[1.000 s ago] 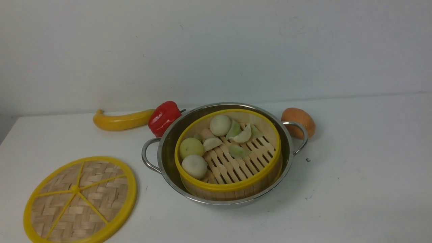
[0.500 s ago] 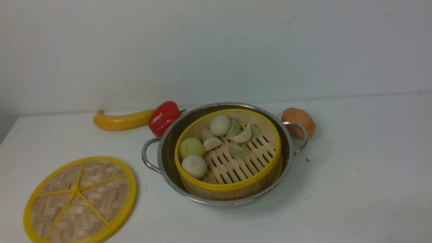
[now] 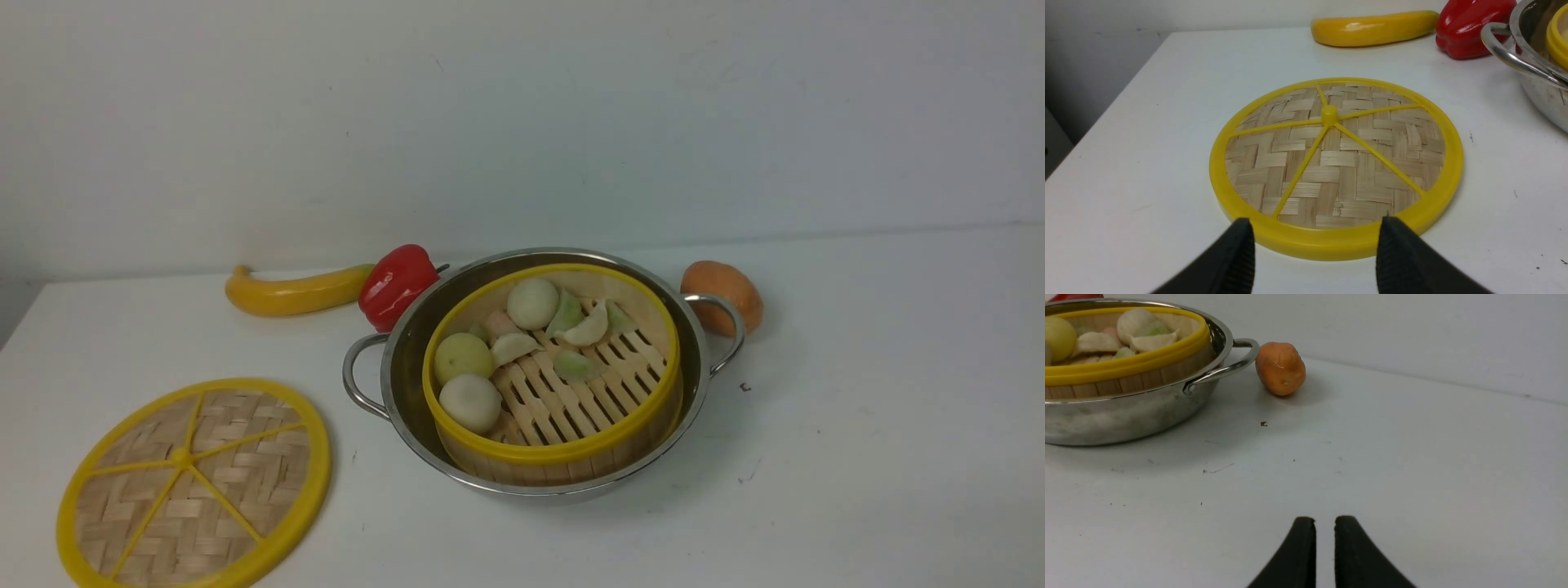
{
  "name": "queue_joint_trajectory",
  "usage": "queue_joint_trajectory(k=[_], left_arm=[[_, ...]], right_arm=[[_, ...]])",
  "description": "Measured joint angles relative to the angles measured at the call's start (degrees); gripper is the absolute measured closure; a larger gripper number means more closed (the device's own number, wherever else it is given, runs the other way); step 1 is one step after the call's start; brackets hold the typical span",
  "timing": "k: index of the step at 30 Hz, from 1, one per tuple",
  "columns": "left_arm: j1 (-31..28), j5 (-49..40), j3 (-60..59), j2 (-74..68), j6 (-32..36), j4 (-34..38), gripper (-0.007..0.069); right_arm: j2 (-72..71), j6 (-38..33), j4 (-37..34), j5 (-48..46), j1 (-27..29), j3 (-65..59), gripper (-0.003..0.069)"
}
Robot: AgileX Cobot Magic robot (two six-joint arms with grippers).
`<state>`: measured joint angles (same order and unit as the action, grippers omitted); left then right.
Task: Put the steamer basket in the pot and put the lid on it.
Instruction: Use the left arm to lift the lid of the steamer
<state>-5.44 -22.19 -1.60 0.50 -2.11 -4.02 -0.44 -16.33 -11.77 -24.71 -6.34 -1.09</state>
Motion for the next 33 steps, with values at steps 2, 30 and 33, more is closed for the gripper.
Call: queue_joint_trajectory(k=[2,30,33], left_arm=[[0.0,0.0,0.0,0.0,0.0,0.0,0.0246],[0.0,0.0,0.0,0.0,0.0,0.0,0.0246],[0.0,0.0,0.0,0.0,0.0,0.0,0.0246]], right_arm=[[0.0,0.0,0.0,0.0,0.0,0.0,0.0594],[0.0,0.0,0.0,0.0,0.0,0.0,0.0572],[0.0,0.0,0.0,0.0,0.0,0.0,0.0571]])
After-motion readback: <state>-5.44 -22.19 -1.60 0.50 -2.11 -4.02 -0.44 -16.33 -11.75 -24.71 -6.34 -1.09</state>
